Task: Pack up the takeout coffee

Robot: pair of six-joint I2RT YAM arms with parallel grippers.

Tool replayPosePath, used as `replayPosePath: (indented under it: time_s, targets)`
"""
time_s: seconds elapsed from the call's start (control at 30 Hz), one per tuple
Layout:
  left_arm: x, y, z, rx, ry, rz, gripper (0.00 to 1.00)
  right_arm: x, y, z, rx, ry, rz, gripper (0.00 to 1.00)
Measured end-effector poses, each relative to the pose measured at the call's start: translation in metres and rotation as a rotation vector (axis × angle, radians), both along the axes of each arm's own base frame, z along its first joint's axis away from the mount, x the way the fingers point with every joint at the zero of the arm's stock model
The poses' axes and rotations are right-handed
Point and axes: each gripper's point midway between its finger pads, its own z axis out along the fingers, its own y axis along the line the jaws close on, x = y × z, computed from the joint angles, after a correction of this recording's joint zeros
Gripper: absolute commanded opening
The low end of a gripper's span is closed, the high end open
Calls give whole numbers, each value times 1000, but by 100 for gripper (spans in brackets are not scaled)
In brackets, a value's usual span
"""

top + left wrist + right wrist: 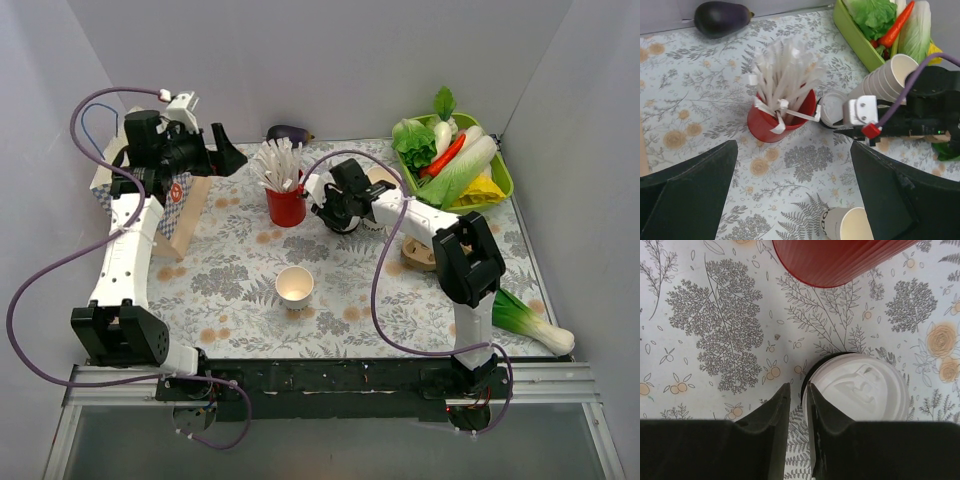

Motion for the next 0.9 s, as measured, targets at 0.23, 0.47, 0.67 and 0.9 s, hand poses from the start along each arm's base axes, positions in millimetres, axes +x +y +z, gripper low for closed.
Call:
replayPosePath:
  time_s: [0.23,0.47,0.67,0.9]
  targets:
    - [-17,-46,-1,111,-41,-101,98,1,-4,-23,-33,42,-39,24]
    - [-22,-43,6,154,-78,-88,98,8,-2,-14,-23,24,-62,21]
    - [-22,-42,7,159,-81,-84,98,12,-6,-14,-42,7,-88,20]
    - [-22,-42,7,160,-82,-84,98,15,-10,-14,-57,-4,-107,20]
